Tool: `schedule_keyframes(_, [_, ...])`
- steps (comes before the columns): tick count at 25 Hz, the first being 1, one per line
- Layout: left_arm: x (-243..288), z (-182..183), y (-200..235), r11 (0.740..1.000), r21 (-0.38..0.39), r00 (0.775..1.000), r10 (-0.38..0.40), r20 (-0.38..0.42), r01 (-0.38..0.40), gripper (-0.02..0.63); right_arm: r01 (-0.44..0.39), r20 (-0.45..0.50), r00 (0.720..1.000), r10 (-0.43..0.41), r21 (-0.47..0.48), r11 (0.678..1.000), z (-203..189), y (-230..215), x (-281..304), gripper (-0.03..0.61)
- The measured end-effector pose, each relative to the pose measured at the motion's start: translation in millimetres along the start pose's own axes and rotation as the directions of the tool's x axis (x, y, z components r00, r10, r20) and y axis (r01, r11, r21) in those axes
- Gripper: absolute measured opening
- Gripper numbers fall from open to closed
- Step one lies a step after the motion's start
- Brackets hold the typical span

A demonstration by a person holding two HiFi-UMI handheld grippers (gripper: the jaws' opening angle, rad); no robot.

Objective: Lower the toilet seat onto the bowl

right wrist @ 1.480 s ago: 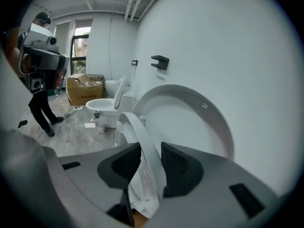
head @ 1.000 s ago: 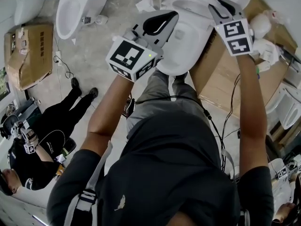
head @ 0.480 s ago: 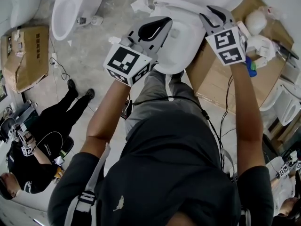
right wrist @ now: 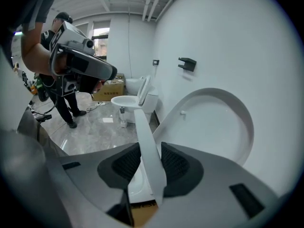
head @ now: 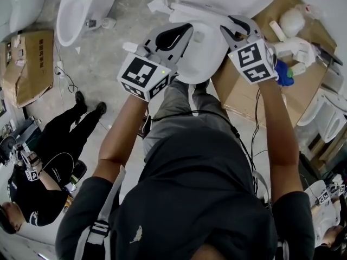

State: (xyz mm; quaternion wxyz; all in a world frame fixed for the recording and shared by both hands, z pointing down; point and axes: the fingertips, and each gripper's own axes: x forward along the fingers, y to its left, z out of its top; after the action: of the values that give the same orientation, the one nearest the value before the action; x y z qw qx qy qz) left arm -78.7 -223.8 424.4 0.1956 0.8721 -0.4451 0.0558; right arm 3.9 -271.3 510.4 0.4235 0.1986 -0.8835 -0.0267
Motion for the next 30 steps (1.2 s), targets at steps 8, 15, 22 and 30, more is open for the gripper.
schedule_keyframes(8, [-6, -12, -13, 1.0, -0.013, 1.0, 0.02, -0.006, -0.02, 0.005, -0.063, -0.007, 0.998, 0.063, -0.025, 0.998, -10, 35, -3, 0.136])
schedule_keyframes(15, [-19, -24, -26, 0.998, -0.018, 0.998, 0.057, -0.01, -0.057, 0.005, -0.099, -0.02, 0.995, 0.098, -0.059, 0.993, -20, 64, -4, 0.135])
schedule_keyframes(22, [-40, -50, -40, 0.994, -0.031, 0.994, 0.107, -0.015, -0.107, 0.005, -0.144, -0.036, 0.989, 0.141, -0.095, 0.985, -37, 104, -3, 0.137])
schedule_keyframes(30, [-77, -75, -43, 0.993, -0.061, 0.994, 0.103, -0.029, -0.105, 0.005, -0.15, -0.106, 0.985, 0.139, -0.107, 0.983, -56, 145, 1, 0.143])
